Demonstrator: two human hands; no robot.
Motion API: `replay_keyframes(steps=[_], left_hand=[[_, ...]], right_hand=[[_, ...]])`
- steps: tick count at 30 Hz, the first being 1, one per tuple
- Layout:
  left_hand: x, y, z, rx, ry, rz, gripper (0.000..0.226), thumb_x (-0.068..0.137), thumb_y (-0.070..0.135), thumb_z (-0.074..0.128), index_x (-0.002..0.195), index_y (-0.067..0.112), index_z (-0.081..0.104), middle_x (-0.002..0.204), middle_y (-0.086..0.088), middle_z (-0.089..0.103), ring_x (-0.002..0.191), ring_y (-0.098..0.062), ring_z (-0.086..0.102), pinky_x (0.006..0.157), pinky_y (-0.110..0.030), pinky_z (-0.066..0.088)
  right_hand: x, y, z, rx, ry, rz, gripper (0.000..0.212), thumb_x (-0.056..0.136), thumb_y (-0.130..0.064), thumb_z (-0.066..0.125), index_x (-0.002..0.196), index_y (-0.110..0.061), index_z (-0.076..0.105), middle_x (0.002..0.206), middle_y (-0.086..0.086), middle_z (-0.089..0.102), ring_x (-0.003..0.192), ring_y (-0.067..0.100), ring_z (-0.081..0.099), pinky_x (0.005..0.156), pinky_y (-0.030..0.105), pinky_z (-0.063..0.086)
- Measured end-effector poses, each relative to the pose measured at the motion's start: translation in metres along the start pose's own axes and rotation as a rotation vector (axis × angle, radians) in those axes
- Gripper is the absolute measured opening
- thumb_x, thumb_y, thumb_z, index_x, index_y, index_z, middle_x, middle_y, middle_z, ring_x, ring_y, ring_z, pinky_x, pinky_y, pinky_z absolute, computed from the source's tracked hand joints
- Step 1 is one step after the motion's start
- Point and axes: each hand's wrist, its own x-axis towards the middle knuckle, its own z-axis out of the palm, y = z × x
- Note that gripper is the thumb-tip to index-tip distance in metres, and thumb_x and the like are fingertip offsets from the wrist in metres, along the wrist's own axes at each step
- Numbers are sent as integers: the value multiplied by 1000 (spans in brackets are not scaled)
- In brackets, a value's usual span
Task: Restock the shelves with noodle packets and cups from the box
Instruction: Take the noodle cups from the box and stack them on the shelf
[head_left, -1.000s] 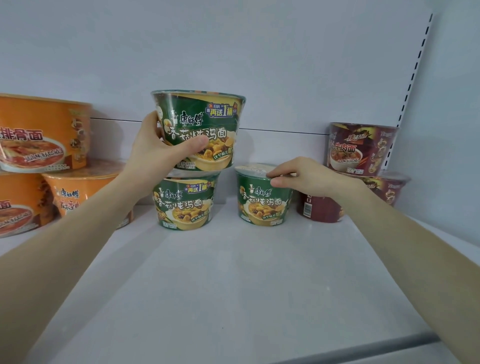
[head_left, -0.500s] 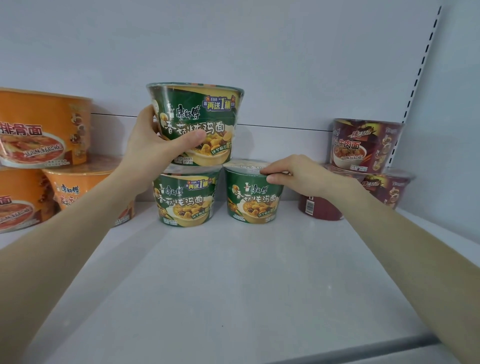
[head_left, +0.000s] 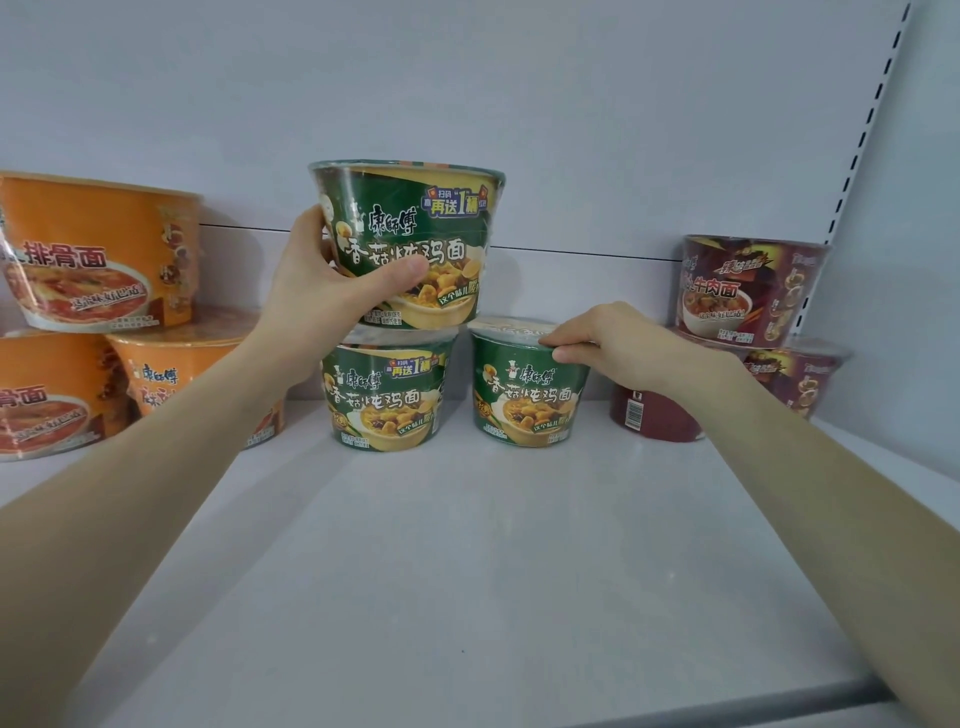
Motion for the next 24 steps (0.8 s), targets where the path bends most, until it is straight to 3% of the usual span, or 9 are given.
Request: replay_keyframes(steps=[9,14,18,21,24], left_hand=[[-3,2,2,-12,-6,3,93,46,60,74,124,19,45,114,9,63,105,-10,61,95,-39,49],[-4,5,3,-33,-10,-7,90,46,60,74,122,20,46,113,9,63,105,-11,61,95,-38,49],[-3,8,5,-48,-17,-16,91,45,60,74,122,20,45,114,7,63,105,-12,60,95,-40,49],[-1,13,8,-74,-29,-28,88,47,54,81,120,20,45,113,6,63,104,-13,61,94,-39,50],[3,19,14,-115,-40,-41,83,54,47,82,123,17,45,111,4,63,101,-12,62,91,-36,52]], right_hand=[[1,-3,3,-73,-38,-7,27,93,-14,51,111,1,63,115,19,65,109,32,57,94,40,40],[-3,1,-1,-35,-49,13,30,93,-13,51,121,-6,60,126,12,60,118,26,53,92,23,33],[-6,4,-1,14,-54,38,32,93,-17,52,124,-10,58,131,7,57,121,20,50,91,18,31],[-9,0,-9,200,-10,74,38,93,-22,53,130,-14,51,134,4,54,122,15,49,96,18,32],[-6,-17,-26,601,237,105,47,91,-29,54,136,-20,41,130,3,54,117,13,52,95,26,43]])
